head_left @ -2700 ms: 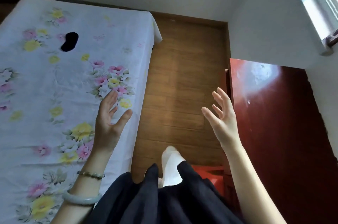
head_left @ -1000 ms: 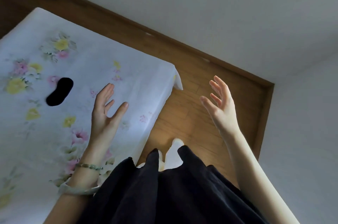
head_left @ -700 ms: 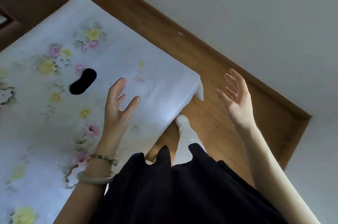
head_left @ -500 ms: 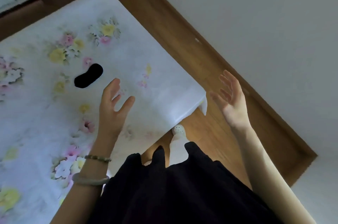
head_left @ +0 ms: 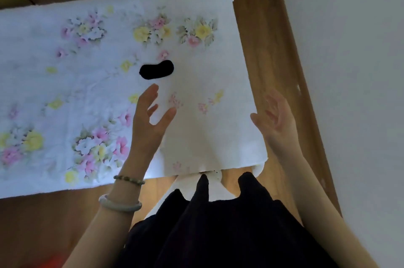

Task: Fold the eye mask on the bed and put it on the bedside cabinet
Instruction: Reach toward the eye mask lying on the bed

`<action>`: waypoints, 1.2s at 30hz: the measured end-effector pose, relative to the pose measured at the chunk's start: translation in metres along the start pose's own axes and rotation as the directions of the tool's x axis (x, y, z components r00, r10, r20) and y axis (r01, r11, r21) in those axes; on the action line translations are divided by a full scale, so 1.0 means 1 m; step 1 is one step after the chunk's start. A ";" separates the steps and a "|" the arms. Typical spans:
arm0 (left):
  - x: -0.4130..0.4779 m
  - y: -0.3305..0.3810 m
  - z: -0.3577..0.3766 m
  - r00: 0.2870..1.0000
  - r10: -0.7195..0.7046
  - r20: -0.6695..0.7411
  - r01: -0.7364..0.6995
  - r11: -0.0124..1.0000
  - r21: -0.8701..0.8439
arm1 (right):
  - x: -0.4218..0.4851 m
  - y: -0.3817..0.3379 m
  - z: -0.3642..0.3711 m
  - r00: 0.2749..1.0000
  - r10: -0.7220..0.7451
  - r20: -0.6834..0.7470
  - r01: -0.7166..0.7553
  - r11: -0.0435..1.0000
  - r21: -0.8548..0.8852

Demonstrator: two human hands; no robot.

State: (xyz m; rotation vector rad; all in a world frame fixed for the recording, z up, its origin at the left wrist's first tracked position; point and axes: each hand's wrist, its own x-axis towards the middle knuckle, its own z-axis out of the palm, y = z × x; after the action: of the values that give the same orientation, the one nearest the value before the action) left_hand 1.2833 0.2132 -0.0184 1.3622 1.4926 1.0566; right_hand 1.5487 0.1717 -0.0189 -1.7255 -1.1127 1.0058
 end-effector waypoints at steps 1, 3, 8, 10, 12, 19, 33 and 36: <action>-0.002 0.000 -0.002 1.000 -0.011 -0.020 0.011 1.000 0.000 | 0.006 -0.001 0.004 1.000 -0.002 0.026 0.002 1.000 0.002; -0.004 -0.001 -0.007 0.998 -0.028 -0.058 0.028 1.000 -0.005 | 0.016 -0.005 0.012 0.997 -0.020 0.077 0.019 1.000 0.011; -0.005 -0.006 -0.020 0.989 -0.049 -0.137 0.047 0.999 -0.017 | 0.033 -0.016 0.034 0.982 -0.077 0.171 0.080 0.997 -0.009; -0.003 -0.010 -0.026 0.987 -0.056 -0.153 0.053 0.998 -0.022 | 0.037 -0.022 0.042 0.977 -0.088 0.195 0.093 0.995 -0.018; 0.001 -0.015 -0.033 0.985 -0.060 -0.160 0.057 0.998 -0.025 | 0.042 -0.028 0.051 0.976 -0.094 0.197 0.102 0.994 -0.032; 0.035 -0.035 -0.074 0.985 -0.055 -0.165 0.050 0.998 -0.033 | 0.061 -0.040 0.093 0.972 -0.109 0.210 0.125 0.990 -0.065; 0.176 -0.183 -0.089 0.982 -0.118 -0.146 0.119 0.993 -0.001 | 0.198 0.037 0.231 0.959 -0.085 0.272 0.128 0.981 -0.146; 0.208 -0.235 -0.082 0.964 -0.155 -0.216 0.162 0.987 0.016 | 0.235 0.075 0.259 0.970 -0.028 0.241 0.059 0.991 -0.123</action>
State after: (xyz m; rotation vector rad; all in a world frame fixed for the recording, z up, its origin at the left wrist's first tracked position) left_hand 1.1229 0.4040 -0.2262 1.1573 1.7532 1.1070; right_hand 1.3997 0.4290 -0.2179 -1.7046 -1.3907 1.1589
